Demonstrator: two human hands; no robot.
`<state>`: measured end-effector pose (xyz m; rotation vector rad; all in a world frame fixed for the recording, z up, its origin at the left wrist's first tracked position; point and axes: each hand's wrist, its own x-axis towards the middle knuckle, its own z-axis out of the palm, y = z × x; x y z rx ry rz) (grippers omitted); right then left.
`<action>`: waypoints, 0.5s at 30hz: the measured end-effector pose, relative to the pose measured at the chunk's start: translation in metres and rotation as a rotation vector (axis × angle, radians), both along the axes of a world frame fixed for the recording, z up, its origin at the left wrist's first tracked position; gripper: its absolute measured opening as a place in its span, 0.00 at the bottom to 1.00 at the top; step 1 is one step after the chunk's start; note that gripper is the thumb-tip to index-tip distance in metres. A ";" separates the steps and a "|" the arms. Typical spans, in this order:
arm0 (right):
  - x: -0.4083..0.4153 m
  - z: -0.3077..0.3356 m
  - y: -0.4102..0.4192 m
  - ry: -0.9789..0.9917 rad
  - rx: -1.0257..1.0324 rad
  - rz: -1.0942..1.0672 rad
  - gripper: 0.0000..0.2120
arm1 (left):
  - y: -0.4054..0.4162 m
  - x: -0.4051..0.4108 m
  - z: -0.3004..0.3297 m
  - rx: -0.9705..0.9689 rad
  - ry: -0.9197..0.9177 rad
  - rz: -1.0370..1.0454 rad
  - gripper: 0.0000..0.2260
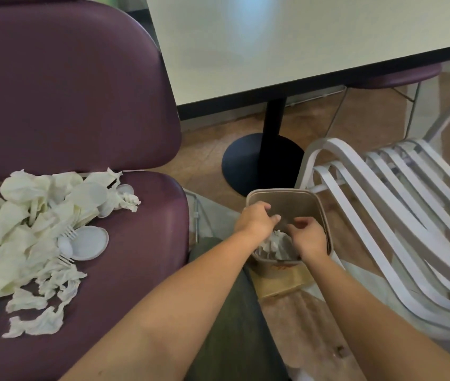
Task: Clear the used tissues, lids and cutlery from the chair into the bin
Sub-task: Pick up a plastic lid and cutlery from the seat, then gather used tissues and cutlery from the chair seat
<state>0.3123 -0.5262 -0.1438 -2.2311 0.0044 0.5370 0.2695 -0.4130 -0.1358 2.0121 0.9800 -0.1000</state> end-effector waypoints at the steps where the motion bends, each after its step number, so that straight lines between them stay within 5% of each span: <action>1: -0.001 0.002 0.004 -0.005 0.023 0.012 0.15 | 0.006 -0.001 0.002 0.013 -0.020 0.014 0.17; 15: -0.066 0.063 0.126 -0.089 0.219 0.357 0.03 | 0.122 -0.115 0.071 0.240 -0.129 0.280 0.08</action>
